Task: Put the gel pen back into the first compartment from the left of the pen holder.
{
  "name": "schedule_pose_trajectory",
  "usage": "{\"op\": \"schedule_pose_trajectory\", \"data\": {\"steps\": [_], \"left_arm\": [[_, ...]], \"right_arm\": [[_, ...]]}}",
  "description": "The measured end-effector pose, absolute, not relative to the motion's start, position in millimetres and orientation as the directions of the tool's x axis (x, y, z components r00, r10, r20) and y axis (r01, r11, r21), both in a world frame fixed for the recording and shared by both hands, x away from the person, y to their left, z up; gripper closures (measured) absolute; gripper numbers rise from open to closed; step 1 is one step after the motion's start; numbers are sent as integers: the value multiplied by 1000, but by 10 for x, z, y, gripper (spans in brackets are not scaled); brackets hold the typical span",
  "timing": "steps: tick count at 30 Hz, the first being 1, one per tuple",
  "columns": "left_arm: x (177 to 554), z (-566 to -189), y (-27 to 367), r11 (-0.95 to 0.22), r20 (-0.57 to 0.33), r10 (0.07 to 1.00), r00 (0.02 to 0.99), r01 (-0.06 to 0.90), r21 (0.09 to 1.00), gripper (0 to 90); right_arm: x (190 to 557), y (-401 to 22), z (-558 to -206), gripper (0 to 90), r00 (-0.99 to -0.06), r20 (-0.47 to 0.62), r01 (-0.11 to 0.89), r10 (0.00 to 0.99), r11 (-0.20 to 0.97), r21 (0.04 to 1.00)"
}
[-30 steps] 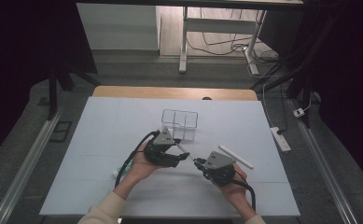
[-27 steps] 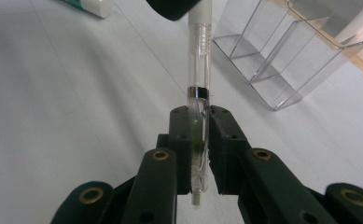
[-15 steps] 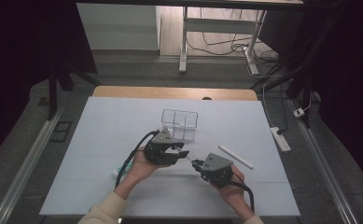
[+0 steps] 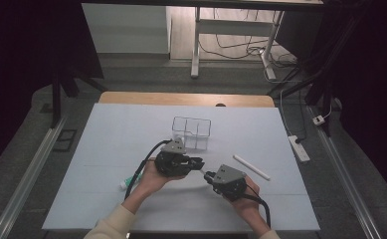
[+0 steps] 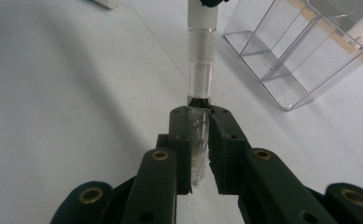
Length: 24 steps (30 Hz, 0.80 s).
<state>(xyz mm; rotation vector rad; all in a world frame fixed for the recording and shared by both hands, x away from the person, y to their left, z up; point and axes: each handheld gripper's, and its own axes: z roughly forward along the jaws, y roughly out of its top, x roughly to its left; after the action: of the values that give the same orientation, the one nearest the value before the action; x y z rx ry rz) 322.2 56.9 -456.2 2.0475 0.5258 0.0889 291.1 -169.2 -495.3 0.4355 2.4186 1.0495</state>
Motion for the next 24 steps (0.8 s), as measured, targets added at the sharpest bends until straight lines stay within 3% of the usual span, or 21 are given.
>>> {"op": "schedule_pose_trajectory", "data": {"steps": [11,16,24], "left_arm": [[3177,-4548,511,-460,-103,407,908,301,835,792],[3158,-4543,511,-484,-41,443,895,278,830,792],[3167,-4542,521,-482,-37,466,884,289,827,794]], "right_arm": [[2917,-1687,-4983,786,-853,-251,126,457,648,751],[2945,-1665,-5095,808,-866,-216,179,450,684,707],[2931,-1645,-5099,817,-872,-211,177,442,686,706]]}}
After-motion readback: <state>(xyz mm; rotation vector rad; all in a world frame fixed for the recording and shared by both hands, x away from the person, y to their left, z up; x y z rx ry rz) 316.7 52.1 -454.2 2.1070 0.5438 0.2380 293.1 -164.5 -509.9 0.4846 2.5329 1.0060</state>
